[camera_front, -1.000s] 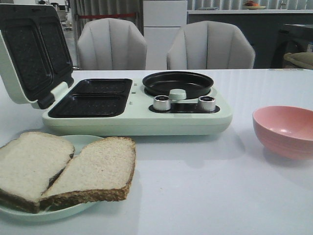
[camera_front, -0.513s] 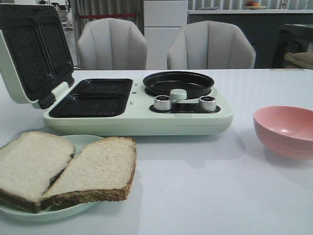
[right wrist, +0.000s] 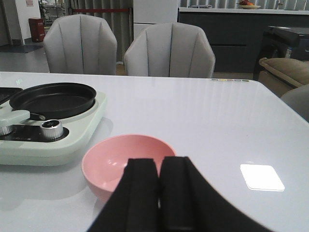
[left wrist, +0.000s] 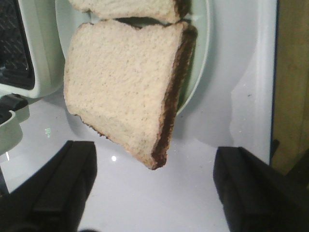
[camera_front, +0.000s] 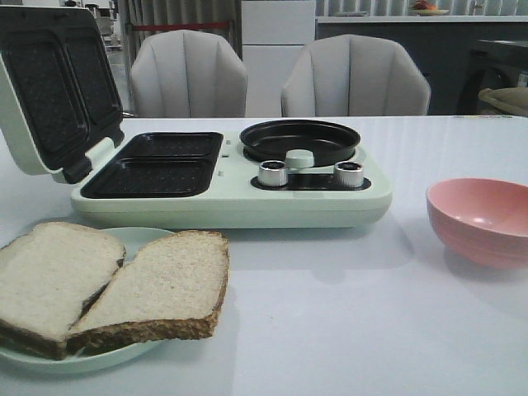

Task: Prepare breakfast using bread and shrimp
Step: 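Grasp the nearer bread slice on the plate with the left gripper and lift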

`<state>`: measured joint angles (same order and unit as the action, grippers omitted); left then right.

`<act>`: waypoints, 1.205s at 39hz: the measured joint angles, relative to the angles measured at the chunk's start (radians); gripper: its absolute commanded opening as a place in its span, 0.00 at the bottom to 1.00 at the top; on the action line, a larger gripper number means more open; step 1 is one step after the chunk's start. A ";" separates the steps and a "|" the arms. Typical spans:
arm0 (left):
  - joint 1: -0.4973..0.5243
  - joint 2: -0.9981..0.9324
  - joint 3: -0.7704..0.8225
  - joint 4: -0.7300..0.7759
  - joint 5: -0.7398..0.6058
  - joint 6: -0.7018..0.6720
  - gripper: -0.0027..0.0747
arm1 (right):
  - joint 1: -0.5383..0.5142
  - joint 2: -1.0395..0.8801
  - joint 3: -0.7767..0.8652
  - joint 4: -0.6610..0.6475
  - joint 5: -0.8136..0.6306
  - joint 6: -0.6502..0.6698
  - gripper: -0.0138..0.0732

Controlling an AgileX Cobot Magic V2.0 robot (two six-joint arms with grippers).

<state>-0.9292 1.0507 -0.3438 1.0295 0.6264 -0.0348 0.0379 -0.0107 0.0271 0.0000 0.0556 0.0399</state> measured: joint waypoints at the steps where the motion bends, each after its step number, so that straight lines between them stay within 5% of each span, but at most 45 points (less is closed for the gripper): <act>1: 0.009 0.012 0.000 0.014 -0.002 -0.004 0.75 | 0.000 0.000 0.000 0.000 0.000 0.000 0.33; 38: 0.255 0.395 -0.122 0.323 -0.147 -0.074 0.74 | 0.000 0.000 0.000 0.000 0.000 0.000 0.33; 47: 0.287 0.450 -0.137 0.345 -0.158 -0.074 0.45 | 0.000 0.000 0.000 0.000 0.000 0.000 0.33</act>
<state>-0.6418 1.5010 -0.4812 1.3743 0.4682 -0.1087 0.0379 -0.0107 0.0271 0.0000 0.0556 0.0399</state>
